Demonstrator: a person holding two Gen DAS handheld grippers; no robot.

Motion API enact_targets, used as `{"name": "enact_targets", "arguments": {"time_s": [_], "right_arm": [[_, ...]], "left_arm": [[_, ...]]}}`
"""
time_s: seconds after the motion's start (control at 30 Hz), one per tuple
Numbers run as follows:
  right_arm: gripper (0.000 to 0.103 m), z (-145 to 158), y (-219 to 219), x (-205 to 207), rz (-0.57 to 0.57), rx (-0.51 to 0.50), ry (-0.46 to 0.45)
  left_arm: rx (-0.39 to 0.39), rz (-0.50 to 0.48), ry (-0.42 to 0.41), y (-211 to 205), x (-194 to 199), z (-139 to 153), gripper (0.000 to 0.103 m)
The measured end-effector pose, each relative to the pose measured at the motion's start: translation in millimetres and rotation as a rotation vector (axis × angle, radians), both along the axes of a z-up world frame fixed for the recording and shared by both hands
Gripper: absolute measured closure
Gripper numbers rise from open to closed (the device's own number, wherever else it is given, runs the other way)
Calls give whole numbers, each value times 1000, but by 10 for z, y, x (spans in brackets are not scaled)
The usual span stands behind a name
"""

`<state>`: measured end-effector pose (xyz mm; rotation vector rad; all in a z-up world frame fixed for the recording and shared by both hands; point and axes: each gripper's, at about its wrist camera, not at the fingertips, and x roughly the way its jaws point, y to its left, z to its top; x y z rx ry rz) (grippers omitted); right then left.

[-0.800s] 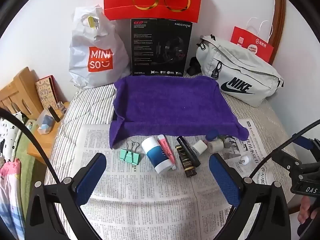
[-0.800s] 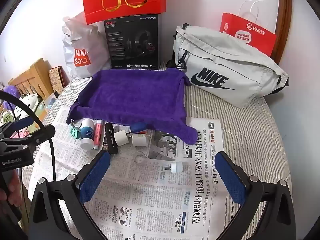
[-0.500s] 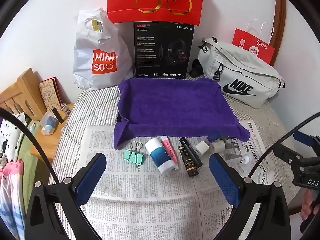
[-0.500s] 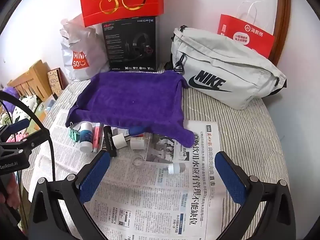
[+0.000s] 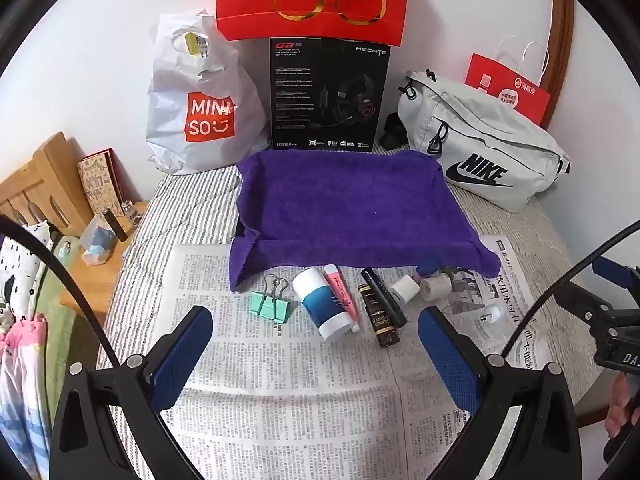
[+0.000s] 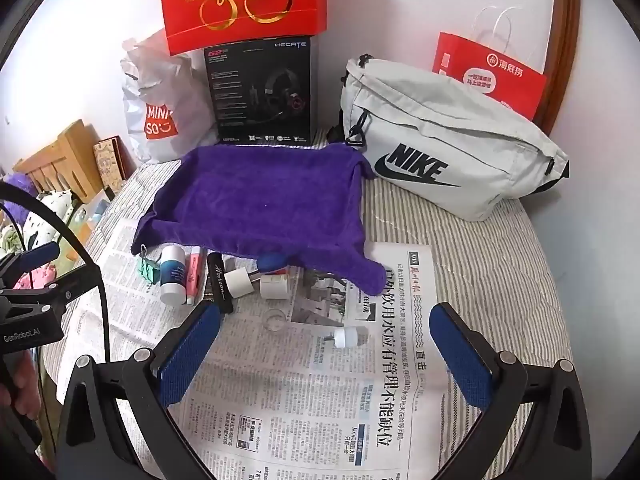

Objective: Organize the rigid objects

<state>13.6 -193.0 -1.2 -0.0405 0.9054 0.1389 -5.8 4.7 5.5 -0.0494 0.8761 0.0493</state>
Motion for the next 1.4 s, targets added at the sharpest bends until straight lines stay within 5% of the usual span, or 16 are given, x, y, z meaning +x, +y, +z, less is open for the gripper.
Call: {"name": "enact_targets", "arguments": {"time_s": [1.4], "right_arm": [[0,60,39,-100,2,11,-6]], "left_arm": [[29,-6,9,80,-84,39,0]]}}
